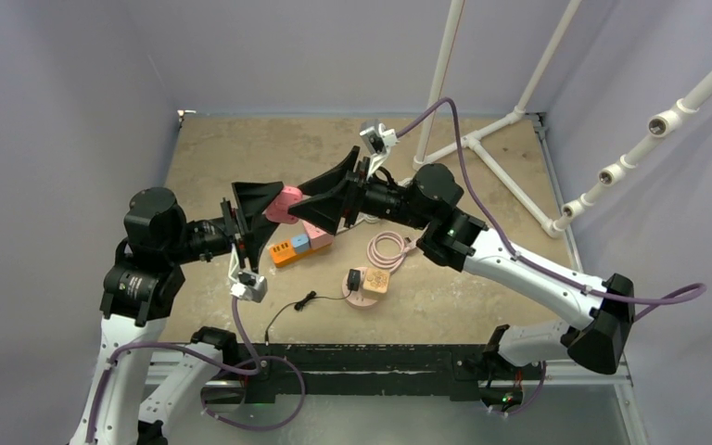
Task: Insert the plug
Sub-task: Pick up the plug from the center of the board.
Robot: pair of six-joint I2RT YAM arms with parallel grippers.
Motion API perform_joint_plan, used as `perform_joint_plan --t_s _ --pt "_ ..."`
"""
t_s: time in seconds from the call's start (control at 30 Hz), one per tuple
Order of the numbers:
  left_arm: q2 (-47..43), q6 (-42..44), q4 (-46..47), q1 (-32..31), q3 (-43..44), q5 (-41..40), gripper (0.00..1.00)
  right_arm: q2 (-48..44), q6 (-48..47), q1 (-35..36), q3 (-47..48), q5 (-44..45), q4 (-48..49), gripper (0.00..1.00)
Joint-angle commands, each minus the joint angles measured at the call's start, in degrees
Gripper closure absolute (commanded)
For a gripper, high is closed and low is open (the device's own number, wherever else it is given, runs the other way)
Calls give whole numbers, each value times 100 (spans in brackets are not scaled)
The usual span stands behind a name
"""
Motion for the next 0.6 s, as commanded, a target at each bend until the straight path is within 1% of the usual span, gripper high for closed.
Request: perform_joint_plan --t_s 0.0,0.1,0.27,0.33,0.4,0.47,0.5,0.57 --pt "-44 -675 542 -12 -9 28 100 146 378 26 -20 268 1118 35" --pt "-91 -842 658 -12 -18 13 100 339 403 38 66 200 1111 35" --pt "-124 -806 658 -12 -41 17 100 445 447 67 94 213 1282 41" --pt "-123 -817 661 -12 -31 17 100 488 448 87 144 249 1276 42" --pt "-124 -818 658 -12 -24 24 100 525 453 113 161 293 1274 46" --pt "-129 -812 637 -12 -29 30 100 543 472 133 169 323 1325 52" --pt "-132 -809 631 -12 -28 34 100 566 482 143 188 330 1347 54" --pt "-129 -794 614 -12 -21 25 100 625 481 174 253 351 1333 54"
